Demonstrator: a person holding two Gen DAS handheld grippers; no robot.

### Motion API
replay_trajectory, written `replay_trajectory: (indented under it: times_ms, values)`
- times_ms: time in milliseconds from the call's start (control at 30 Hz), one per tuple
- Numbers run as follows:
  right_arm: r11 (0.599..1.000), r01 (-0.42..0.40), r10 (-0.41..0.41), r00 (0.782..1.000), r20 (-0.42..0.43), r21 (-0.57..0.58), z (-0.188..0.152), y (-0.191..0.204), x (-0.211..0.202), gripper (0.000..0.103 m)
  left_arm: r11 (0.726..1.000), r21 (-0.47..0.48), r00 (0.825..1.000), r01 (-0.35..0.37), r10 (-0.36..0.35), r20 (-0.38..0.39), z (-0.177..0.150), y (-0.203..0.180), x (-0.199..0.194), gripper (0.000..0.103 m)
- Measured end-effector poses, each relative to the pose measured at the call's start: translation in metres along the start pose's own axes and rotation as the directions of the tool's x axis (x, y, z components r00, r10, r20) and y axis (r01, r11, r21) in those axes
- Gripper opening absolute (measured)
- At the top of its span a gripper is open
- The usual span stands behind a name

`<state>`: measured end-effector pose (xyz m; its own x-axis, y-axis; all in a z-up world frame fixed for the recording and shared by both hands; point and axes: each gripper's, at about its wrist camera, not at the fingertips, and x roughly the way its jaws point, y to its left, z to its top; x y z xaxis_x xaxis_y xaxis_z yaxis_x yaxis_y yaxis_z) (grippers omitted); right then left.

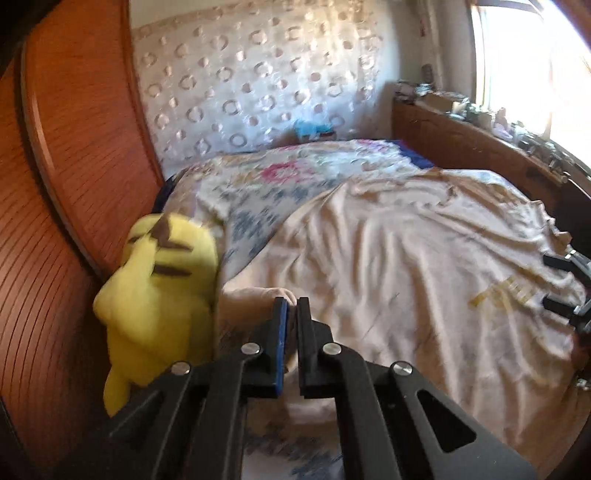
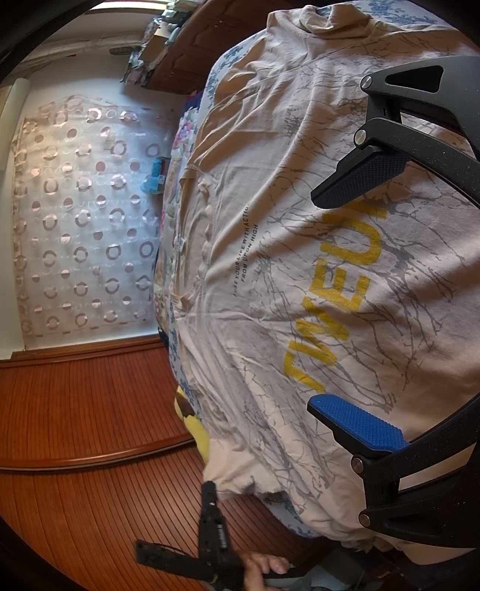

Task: Fold small clothes

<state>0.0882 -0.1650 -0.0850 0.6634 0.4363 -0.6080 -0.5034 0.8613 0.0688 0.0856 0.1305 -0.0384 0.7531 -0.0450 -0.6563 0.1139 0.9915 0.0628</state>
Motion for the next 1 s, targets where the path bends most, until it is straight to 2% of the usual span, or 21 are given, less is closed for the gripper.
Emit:
replay_trajectory:
  times_ms: [133, 267, 333, 400, 433, 533, 667, 1000]
  values:
    - [1.000, 0.000, 0.000, 1.000, -0.004, 0.002, 0.001, 0.001, -0.001, 0.102, 0.995, 0.051, 0.996, 0.080, -0.082, 0.035, 0.033, -0.037, 0.000, 0.001]
    - [1.000, -0.001, 0.001, 1.000, -0.004, 0.003, 0.001, 0.001, -0.001, 0.102, 0.979, 0.089, 0.981, 0.183, -0.187, 0.040, 0.056, -0.075, 0.000, 0.005]
    - [1.000, -0.003, 0.003, 1.000, -0.006, 0.008, 0.000, 0.000, -0.002, 0.102, 0.973, 0.098, 0.976, 0.209, -0.214, 0.035, 0.060, -0.084, 0.002, 0.022]
    - [1.000, -0.005, 0.005, 1.000, -0.009, 0.012, 0.000, 0.000, -0.001, 0.102, 0.972, 0.090, 0.975, 0.218, -0.221, 0.022, 0.059, -0.084, 0.005, 0.033]
    - [1.000, -0.007, 0.007, 1.000, -0.008, 0.013, -0.001, 0.000, -0.001, 0.102, 0.974, 0.078, 0.977, 0.213, -0.215, 0.015, 0.057, -0.081, 0.006, 0.037]
    - [1.000, -0.008, 0.008, 1.000, -0.007, 0.013, -0.001, 0.000, -0.001, 0.102, 0.986, 0.060, 0.988, 0.157, -0.156, -0.012, 0.044, -0.066, 0.013, 0.039]
    - [1.000, -0.008, 0.008, 1.000, -0.010, 0.010, -0.002, -0.002, -0.001, 0.102, 0.995, 0.009, 0.993, 0.097, -0.096, -0.064, 0.019, -0.037, 0.029, 0.041]
    - [0.998, -0.051, 0.050, 0.998, -0.047, -0.023, 0.003, 0.003, 0.005, 0.099, 0.998, -0.049, 0.986, 0.030, -0.038, -0.162, -0.023, -0.008, 0.070, 0.043]
